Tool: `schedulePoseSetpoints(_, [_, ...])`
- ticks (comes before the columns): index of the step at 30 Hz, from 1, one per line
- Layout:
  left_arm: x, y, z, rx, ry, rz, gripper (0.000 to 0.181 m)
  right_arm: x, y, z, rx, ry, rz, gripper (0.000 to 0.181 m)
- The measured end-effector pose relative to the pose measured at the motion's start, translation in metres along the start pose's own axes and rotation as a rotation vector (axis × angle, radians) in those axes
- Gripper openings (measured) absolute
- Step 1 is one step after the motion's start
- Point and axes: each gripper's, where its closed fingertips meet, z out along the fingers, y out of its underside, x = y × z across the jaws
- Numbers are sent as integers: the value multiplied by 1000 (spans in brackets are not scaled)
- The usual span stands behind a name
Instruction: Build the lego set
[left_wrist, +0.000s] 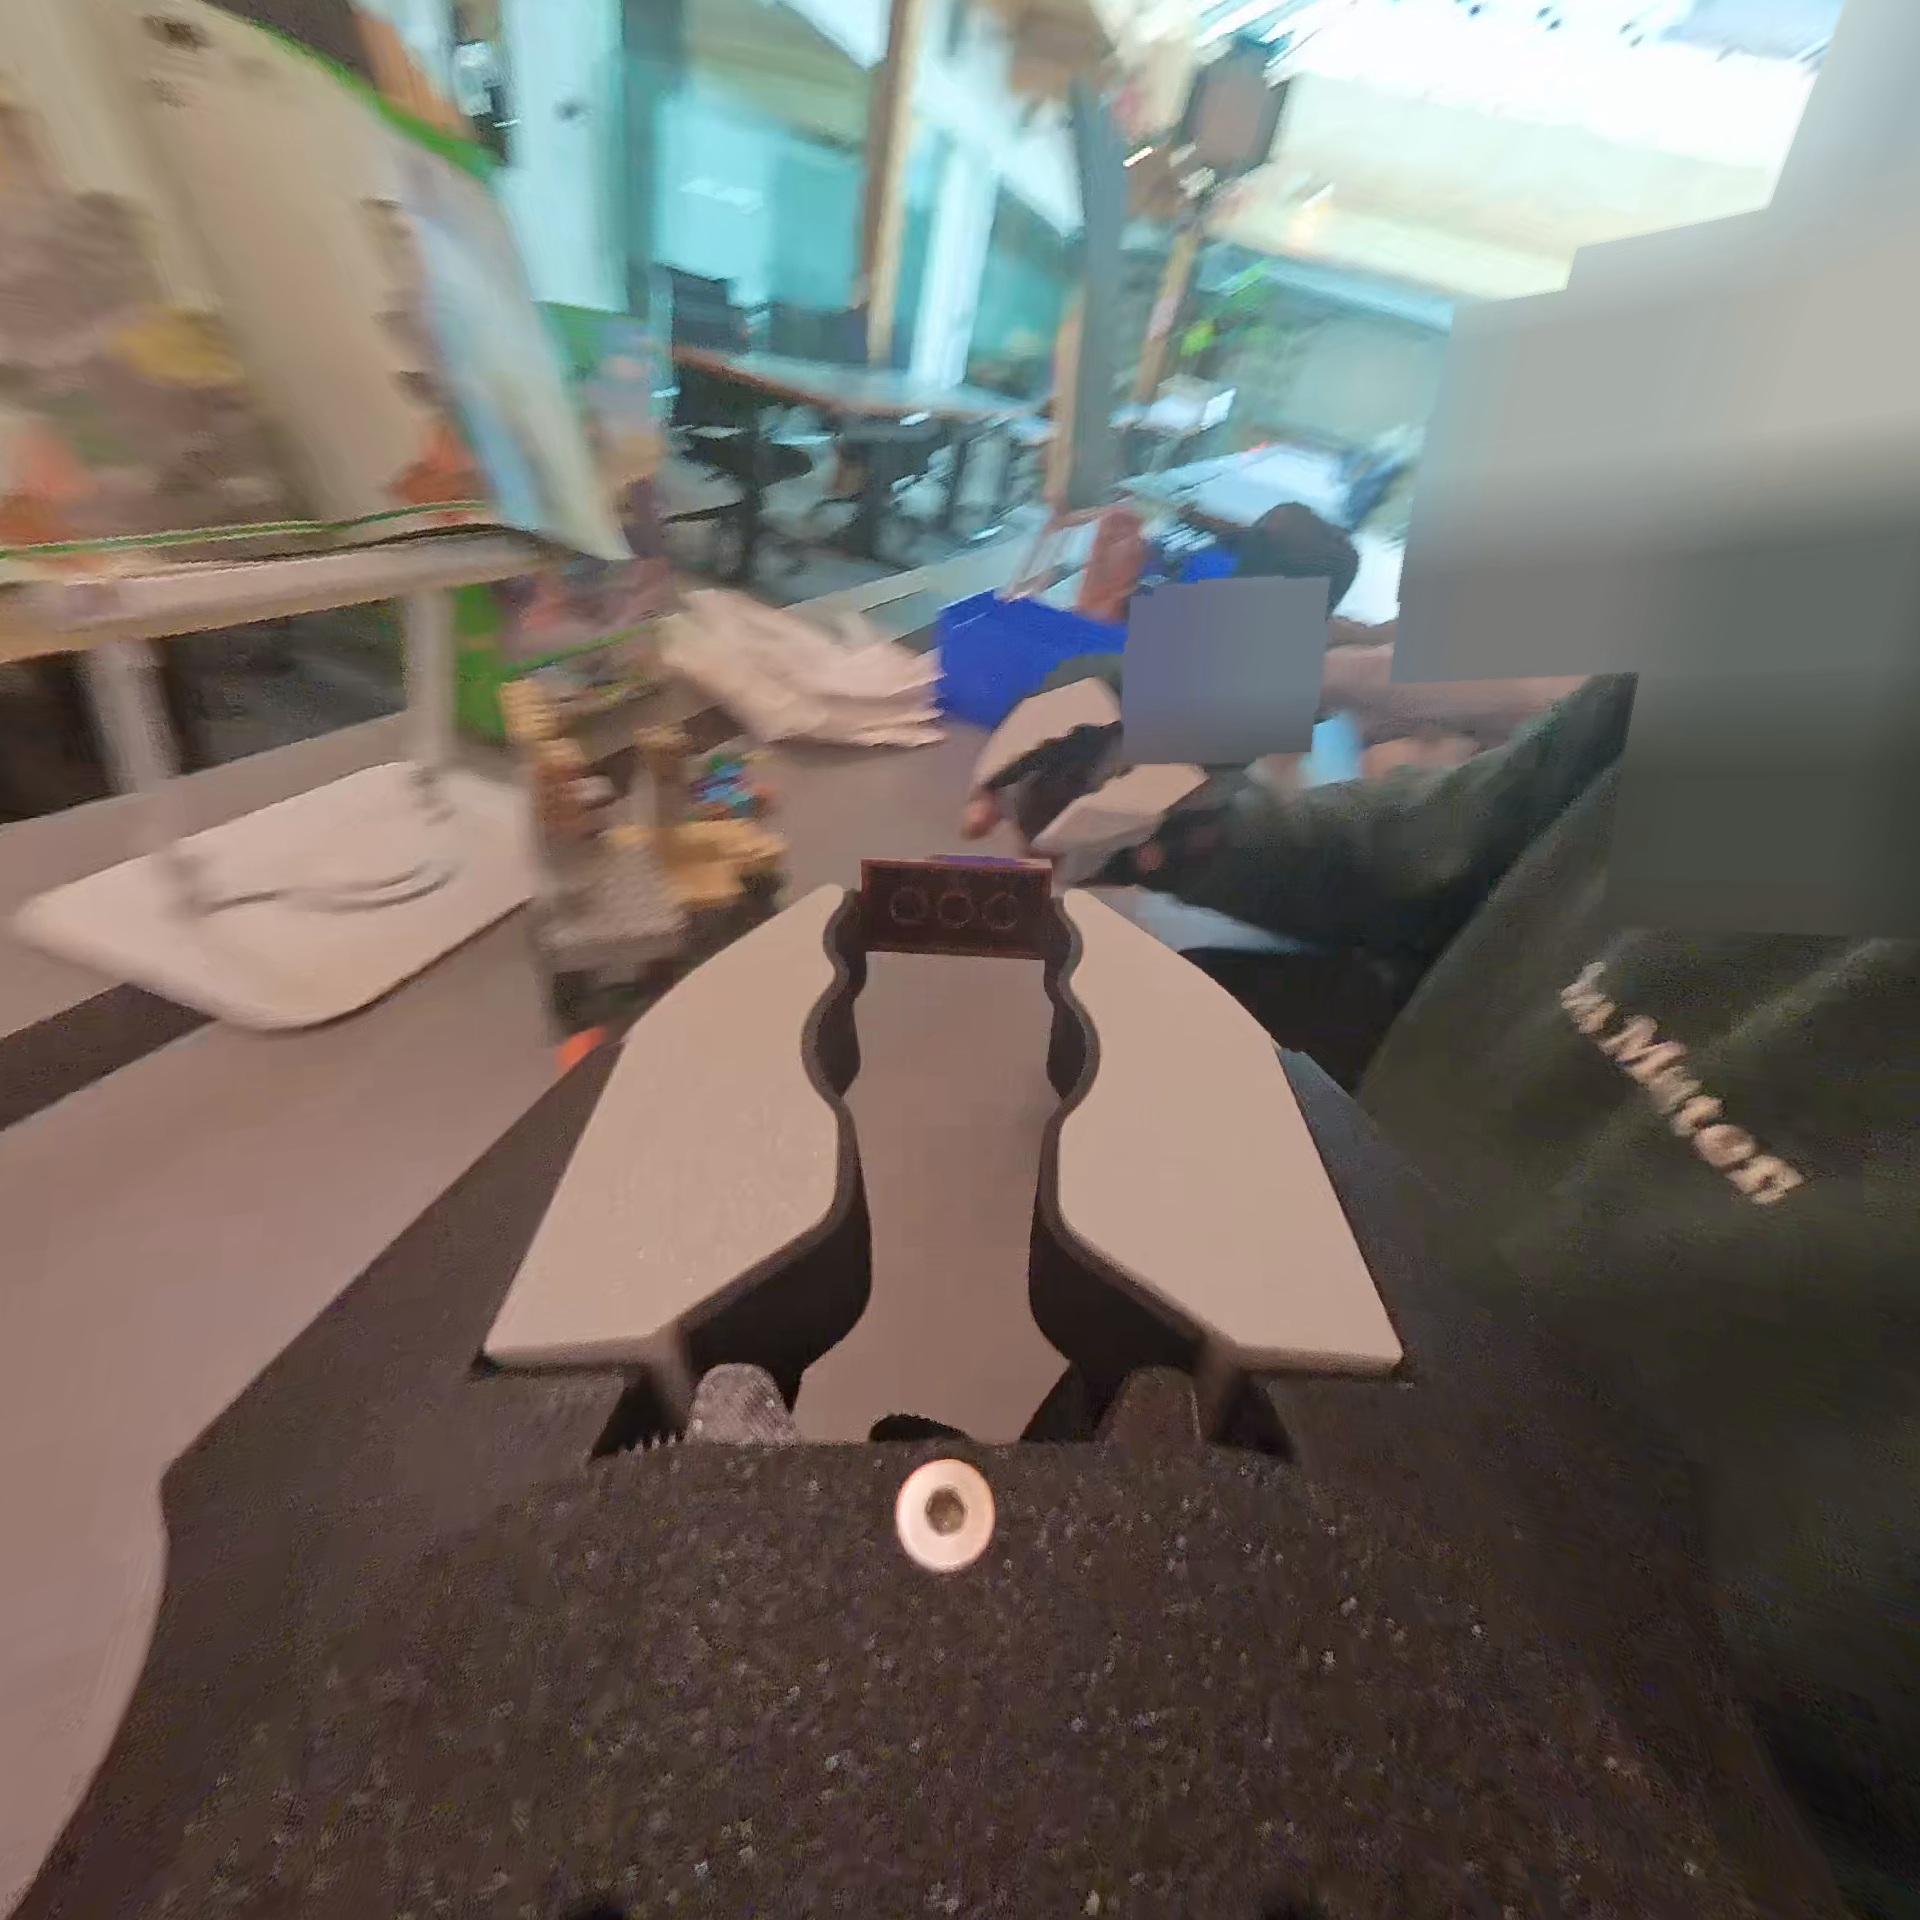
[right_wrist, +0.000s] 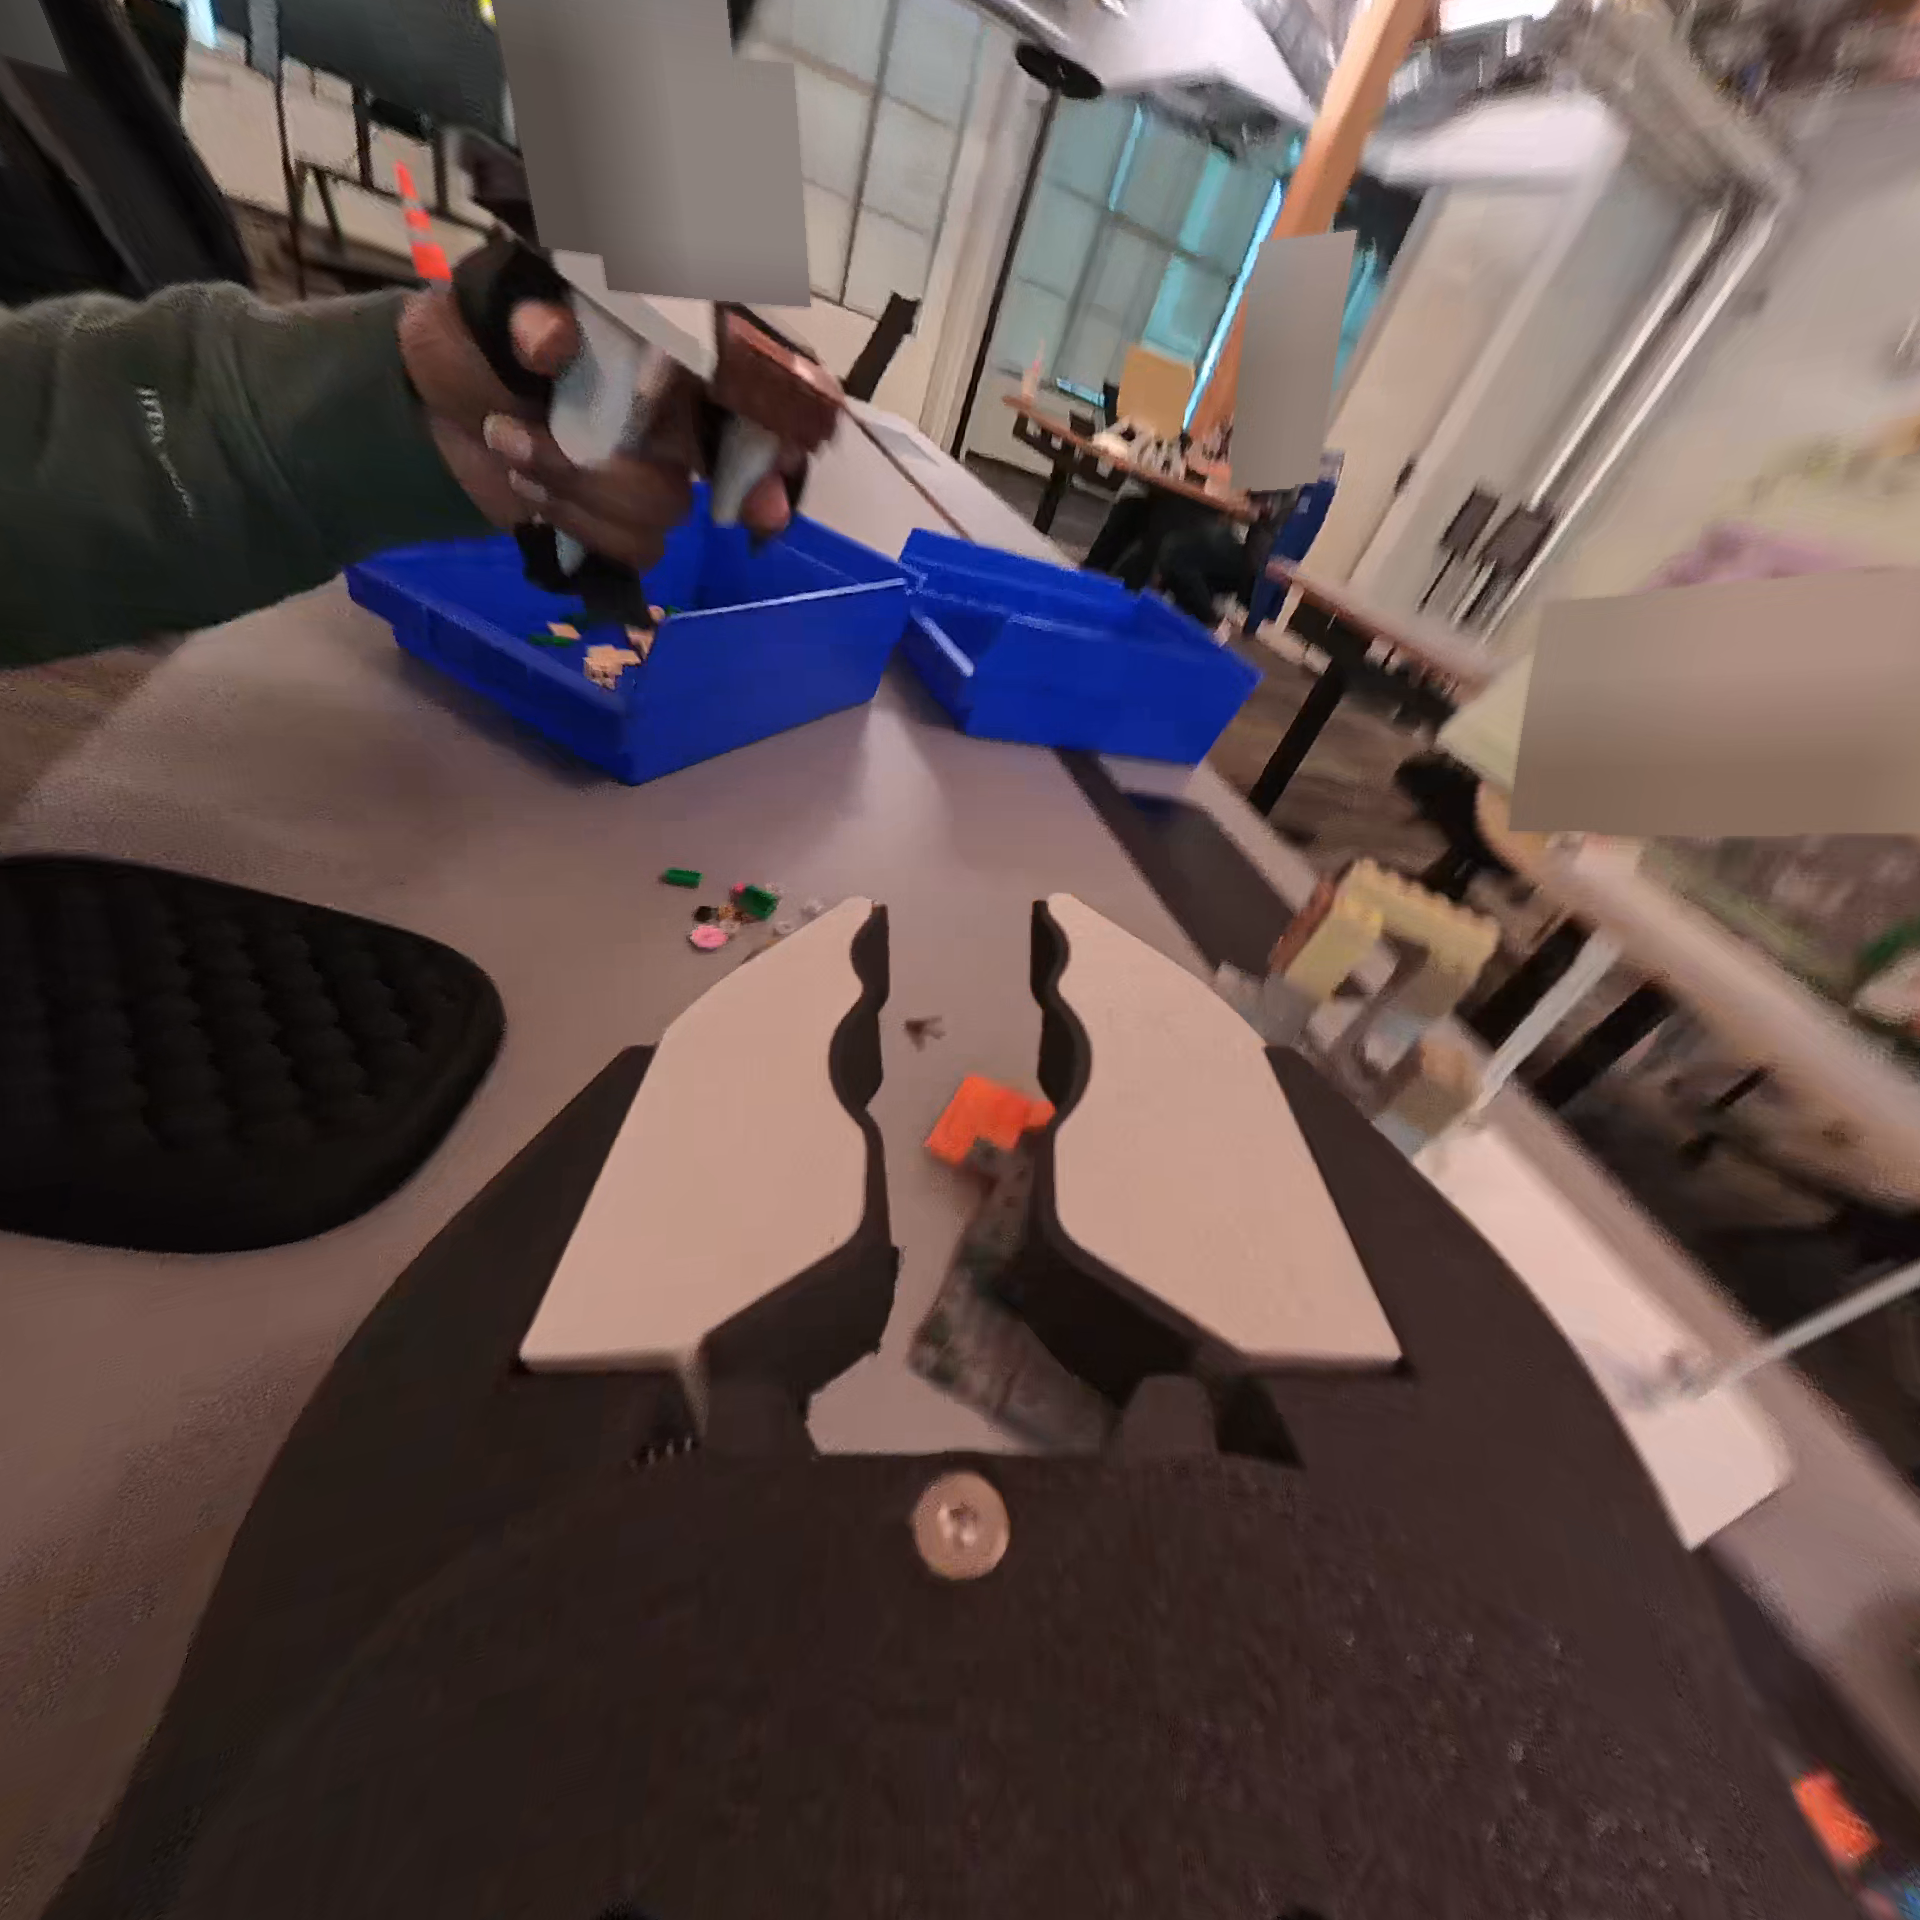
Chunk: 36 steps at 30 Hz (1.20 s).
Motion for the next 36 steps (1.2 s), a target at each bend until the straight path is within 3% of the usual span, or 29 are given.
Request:
schedulePoseSetpoints(4, [30,9,58,71,249,-146,33,-12,-21,10,63,3,-331,26])
schedulePoseSetpoints(8, [43,19,96,93,400,-290,33,-16,-23,8,96,3,-435,30])
schedulePoseSetpoints(11, [45,28,113,86,453,-392,33,-20,-22,5,112,8,-504,30])
schedulePoseSetpoints(15, [44,38,126,69,483,-456,33,-20,-17,4,104,40,-586,16])
schedulePoseSetpoints(18, [41,50,131,25,444,-454,33,-21,-3,3,3,-62,-499,16])
schedulePoseSetpoints(20, [37,59,134,-4,387,-412,35,-26,11,0,-101,-164,-410,15])
schedulePoseSetpoints(24, [19,87,136,-134,168,-164,35,-26,61,-17,-461,-341,-186,15])
schedulePoseSetpoints(30, [7,124,145,-295,-3,70,34,-15,150,-60,-1079,-420,15,15])
schedulePoseSetpoints(33, [-1,139,146,-361,-64,141,34,-15,178,-73,-1270,-438,55,15])
schedulePoseSetpoints(36, [-7,147,143,-404,-101,186,34,-16,182,-75,-1344,-449,51,15])
